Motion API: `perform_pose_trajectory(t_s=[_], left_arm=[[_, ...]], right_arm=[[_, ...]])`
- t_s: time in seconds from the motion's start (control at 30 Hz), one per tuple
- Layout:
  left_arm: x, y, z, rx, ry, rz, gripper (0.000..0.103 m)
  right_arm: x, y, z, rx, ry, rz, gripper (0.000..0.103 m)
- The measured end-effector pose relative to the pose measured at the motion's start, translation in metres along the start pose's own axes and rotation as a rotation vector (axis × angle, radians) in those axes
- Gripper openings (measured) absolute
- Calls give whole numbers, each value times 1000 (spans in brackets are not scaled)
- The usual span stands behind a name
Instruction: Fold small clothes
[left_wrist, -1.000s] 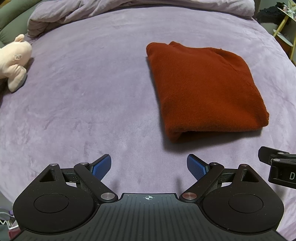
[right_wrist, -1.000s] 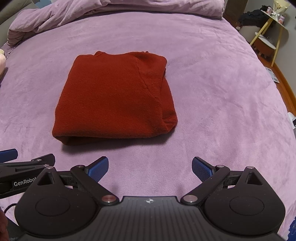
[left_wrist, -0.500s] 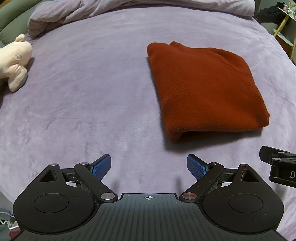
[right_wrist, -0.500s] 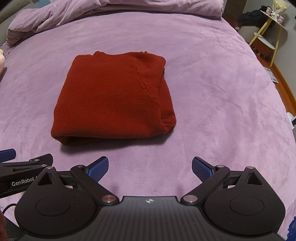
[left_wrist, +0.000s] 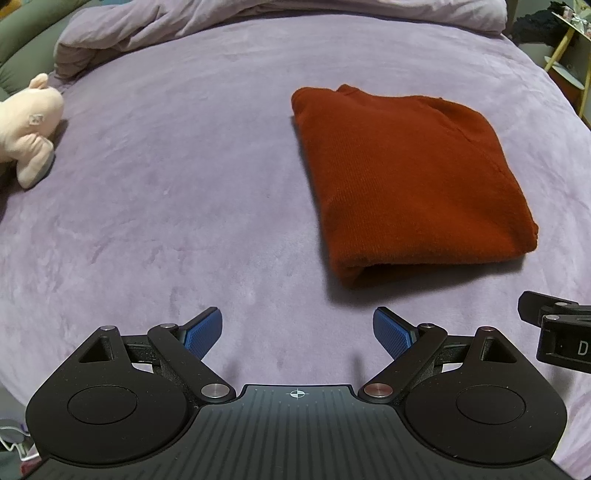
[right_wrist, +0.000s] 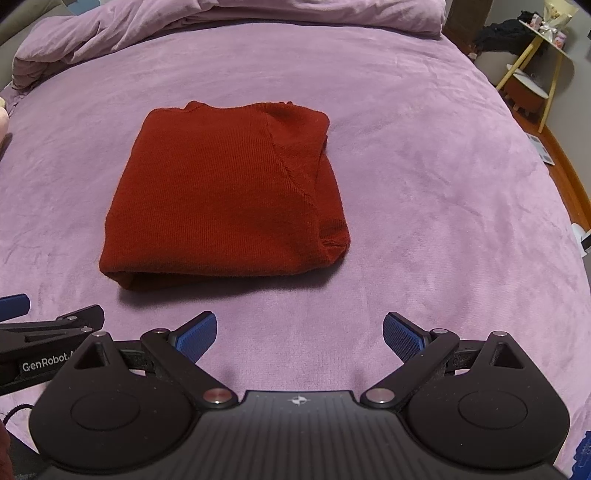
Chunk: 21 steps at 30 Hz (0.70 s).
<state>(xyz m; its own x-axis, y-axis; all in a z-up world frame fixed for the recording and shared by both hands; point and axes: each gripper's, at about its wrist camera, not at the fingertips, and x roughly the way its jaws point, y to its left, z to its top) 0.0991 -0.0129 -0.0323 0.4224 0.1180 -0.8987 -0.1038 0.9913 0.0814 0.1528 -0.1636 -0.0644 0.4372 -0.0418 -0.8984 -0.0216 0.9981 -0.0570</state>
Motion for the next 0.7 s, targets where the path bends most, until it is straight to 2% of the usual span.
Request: perform_pose_trajectory(t_s=[0.7], left_arm=[[-1,-4,3,13,-4,-6,93]], right_arm=[[2,-2,2,0,-2,-9,97]])
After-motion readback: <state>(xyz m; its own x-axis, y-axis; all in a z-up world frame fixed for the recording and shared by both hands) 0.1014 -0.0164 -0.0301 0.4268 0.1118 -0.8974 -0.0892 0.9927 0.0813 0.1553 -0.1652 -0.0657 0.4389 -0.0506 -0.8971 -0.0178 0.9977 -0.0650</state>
